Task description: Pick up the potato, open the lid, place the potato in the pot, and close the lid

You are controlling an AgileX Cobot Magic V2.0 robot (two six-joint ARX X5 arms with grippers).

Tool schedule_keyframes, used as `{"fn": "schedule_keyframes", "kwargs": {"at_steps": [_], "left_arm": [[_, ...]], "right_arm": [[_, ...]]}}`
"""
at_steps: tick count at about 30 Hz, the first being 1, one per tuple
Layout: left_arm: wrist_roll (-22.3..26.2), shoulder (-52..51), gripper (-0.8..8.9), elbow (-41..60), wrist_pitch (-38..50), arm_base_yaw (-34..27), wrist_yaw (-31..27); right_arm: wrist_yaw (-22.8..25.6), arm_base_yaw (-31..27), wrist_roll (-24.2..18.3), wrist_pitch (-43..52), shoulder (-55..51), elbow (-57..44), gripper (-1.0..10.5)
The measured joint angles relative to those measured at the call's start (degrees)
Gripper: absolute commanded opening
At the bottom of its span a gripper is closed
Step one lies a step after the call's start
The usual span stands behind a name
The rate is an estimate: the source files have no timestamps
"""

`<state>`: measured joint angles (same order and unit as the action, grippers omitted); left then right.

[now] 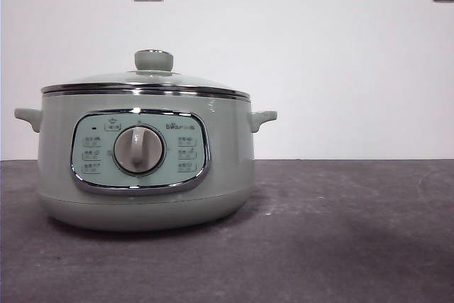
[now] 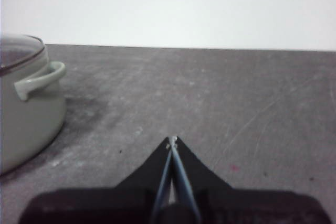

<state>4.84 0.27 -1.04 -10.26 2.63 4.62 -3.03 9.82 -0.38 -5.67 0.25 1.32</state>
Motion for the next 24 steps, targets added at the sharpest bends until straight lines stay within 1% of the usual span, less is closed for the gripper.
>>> {"fn": "schedule_keyframes", "kwargs": {"at_steps": [5, 8, 13, 24], "left_arm": [[0.0, 0.0, -0.03, 0.0, 0.0, 0.0, 0.0], [0.0, 0.0, -0.03, 0.0, 0.0, 0.0, 0.0], [0.0, 0.0, -0.03, 0.0, 0.0, 0.0, 0.0], [0.0, 0.0, -0.03, 0.0, 0.0, 0.0, 0.0]], "right_arm": [[-1.1, 0.0, 2.9, -3.5, 0.0, -0.4, -0.2], [-1.0, 0.0, 4.3, -4.1, 0.4, -0.3, -0.2], [-1.1, 0.0, 5.1, -4.2, 0.7, -0.3, -0.2], [-1.1, 0.0, 5.2, -4.2, 0.7, -0.3, -0.2]]}}
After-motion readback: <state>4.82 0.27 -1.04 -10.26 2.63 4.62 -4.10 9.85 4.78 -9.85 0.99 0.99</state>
